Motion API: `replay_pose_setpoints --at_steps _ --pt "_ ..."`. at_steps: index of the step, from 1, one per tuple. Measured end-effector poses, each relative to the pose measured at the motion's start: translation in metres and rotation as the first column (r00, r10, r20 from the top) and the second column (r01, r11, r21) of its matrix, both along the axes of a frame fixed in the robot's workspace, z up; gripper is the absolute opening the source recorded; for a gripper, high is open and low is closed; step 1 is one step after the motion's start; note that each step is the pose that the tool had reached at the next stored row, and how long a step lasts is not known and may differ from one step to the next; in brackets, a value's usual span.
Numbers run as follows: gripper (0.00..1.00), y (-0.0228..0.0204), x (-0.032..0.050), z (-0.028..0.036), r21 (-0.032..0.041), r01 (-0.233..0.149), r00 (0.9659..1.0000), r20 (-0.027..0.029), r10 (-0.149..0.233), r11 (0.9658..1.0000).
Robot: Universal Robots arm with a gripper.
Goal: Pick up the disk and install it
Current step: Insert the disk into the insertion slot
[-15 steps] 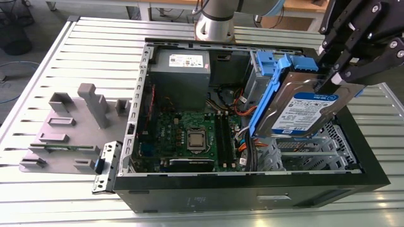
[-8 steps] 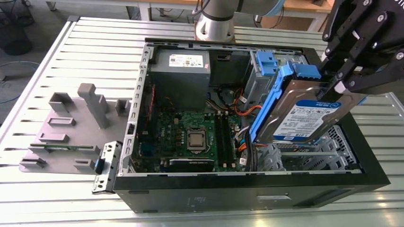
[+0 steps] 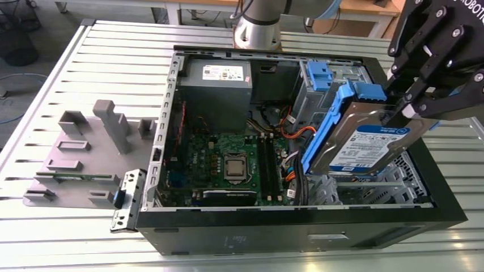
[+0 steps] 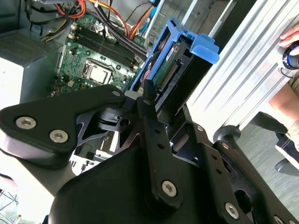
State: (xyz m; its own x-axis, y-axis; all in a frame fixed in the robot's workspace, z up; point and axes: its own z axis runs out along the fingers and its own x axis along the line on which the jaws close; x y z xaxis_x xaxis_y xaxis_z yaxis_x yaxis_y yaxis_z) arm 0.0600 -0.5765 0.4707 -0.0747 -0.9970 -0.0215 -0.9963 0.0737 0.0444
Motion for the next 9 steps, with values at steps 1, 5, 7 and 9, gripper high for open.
replay_pose_setpoints --at_steps 1,5,7,9 --pt "0.35 0.0000 0.0031 -0.0004 -0.0003 0.000 1.0000 -0.0004 0.000 1.0000" --pt "0.35 0.0001 0.0166 -0.0022 0.0000 0.000 1.0000 -0.0033 0.000 1.0000" --pt "0.35 0.0000 0.0236 -0.0032 0.0000 0.000 1.0000 -0.0053 0.000 1.0000" --pt "0.35 0.0000 0.0311 -0.0043 -0.0001 0.000 1.0000 -0.0078 0.000 1.0000"
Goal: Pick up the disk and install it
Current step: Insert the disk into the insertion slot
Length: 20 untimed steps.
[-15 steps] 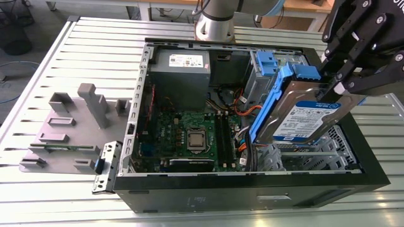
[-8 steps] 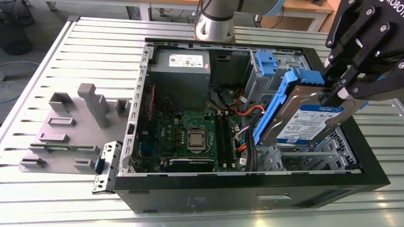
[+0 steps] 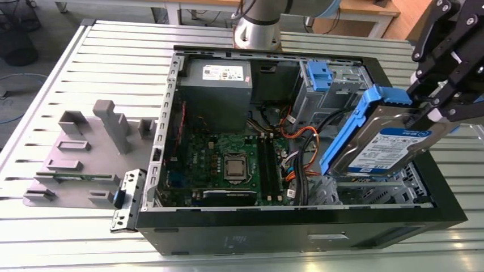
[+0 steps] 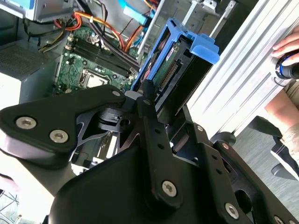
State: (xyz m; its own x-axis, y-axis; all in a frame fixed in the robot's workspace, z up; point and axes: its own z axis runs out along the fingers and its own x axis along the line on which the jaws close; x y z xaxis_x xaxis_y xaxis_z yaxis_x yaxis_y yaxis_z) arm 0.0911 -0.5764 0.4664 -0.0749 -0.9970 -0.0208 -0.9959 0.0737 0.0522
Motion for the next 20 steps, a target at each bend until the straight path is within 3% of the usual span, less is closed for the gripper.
replay_pose_setpoints --at_steps 7,20 --pt "0.35 0.0000 0.0209 -0.0040 0.0001 0.000 1.0000 -0.0057 0.000 1.0000" --pt "0.35 0.0000 0.0249 -0.0097 0.0001 -0.048 0.9988 -0.0058 0.048 0.9989"
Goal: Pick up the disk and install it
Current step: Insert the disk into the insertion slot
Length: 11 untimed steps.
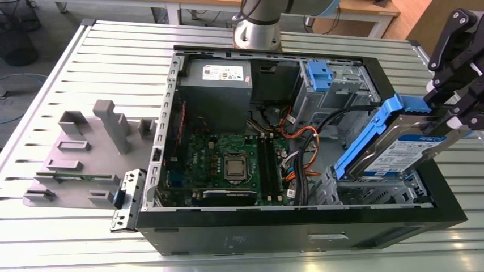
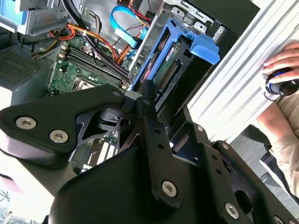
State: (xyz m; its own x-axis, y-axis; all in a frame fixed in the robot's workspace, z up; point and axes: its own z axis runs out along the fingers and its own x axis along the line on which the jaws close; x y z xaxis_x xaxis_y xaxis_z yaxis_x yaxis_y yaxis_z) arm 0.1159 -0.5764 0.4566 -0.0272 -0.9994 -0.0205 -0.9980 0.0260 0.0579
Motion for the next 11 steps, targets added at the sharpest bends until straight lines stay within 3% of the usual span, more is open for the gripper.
replay_pose_setpoints --at_steps 11 --pt "0.35 0.0024 0.0000 -0.0019 0.0023 -0.013 0.9999 0.0000 0.013 0.9999"
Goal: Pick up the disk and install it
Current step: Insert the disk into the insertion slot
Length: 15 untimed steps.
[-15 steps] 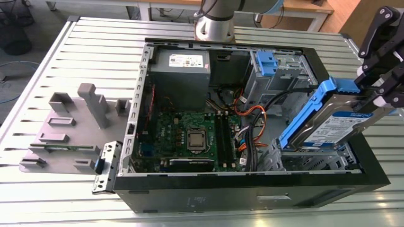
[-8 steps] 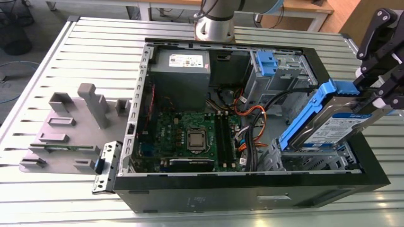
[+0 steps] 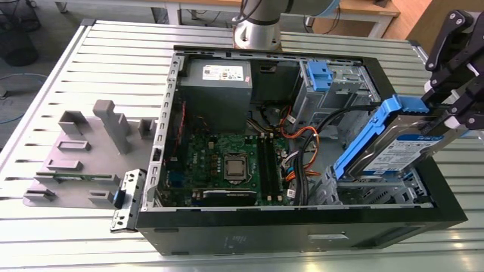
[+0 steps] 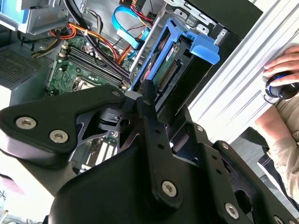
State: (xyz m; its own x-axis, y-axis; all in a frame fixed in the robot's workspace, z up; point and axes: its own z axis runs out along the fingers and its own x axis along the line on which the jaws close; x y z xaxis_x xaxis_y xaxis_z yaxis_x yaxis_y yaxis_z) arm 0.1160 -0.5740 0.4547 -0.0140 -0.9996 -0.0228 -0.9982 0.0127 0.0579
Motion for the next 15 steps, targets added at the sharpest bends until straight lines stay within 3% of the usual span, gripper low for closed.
replay_pose_setpoints --at_steps 8,15 --pt "0.35 0.0006 0.0000 -0.0033 0.0078 -0.001 1.0000 0.0000 0.001 1.0000" --pt "0.35 0.0006 0.0020 -0.0058 0.0079 -0.001 1.0000 0.0000 0.001 1.0000"
